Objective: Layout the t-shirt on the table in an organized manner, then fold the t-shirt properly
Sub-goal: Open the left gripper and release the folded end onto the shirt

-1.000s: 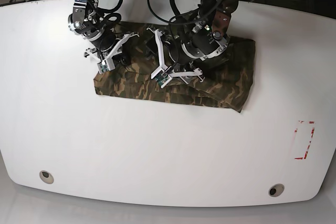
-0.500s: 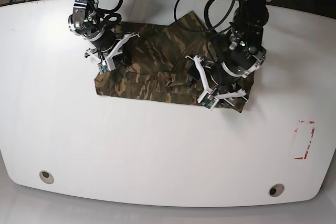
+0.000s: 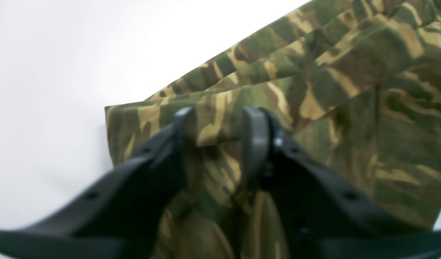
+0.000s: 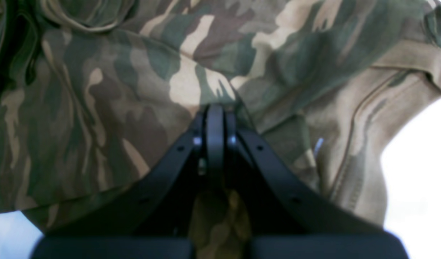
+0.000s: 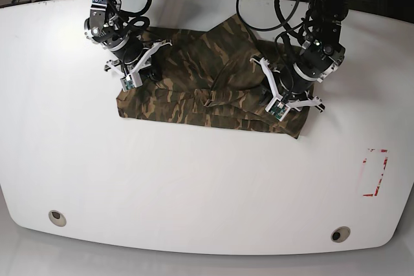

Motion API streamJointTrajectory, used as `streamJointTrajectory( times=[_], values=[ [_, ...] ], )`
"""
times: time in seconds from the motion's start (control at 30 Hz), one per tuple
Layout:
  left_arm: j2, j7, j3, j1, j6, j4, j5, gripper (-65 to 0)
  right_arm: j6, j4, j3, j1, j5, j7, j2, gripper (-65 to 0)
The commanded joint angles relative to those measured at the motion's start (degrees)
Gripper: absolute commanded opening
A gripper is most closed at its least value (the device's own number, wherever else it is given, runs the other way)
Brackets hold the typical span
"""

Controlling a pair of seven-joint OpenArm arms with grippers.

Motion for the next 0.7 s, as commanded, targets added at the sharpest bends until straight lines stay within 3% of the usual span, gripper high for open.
streamJointTrajectory(
  times=[0.0, 0.1, 0.33, 0.5, 0.67],
  values=[
    [0.0, -1.1, -0.2, 0.1, 0.2, 0.6, -0.3, -57.3, -0.2, -0.5, 0.0, -0.7, -3.1, -4.7, 0.2, -65.0],
    [0.0, -1.1, -0.2, 0.9, 0.3, 0.7, -0.3, -62.9, -0.2, -0.5, 0.0, -0.8, -3.1, -4.7, 0.2, -65.0],
    [0.2, -1.1, -0.3, 1.6, 0.6, 0.7, -0.2, -62.3, -0.2, -0.4, -0.2, -1.1, -3.0, -4.7, 0.2, -65.0],
    [0.0, -1.1, -0.3, 3.0, 5.0, 0.6, -0.2, -62.3, -0.2, -0.4, 0.0, -1.1, -3.0, -4.7, 0.2, -65.0],
    [0.0, -1.1, 0.0, 5.1, 5.4, 0.6, -0.1, -62.3, -0.2, -0.4, 0.0, -1.1, -3.0, -4.7, 0.2, -65.0]
  ],
)
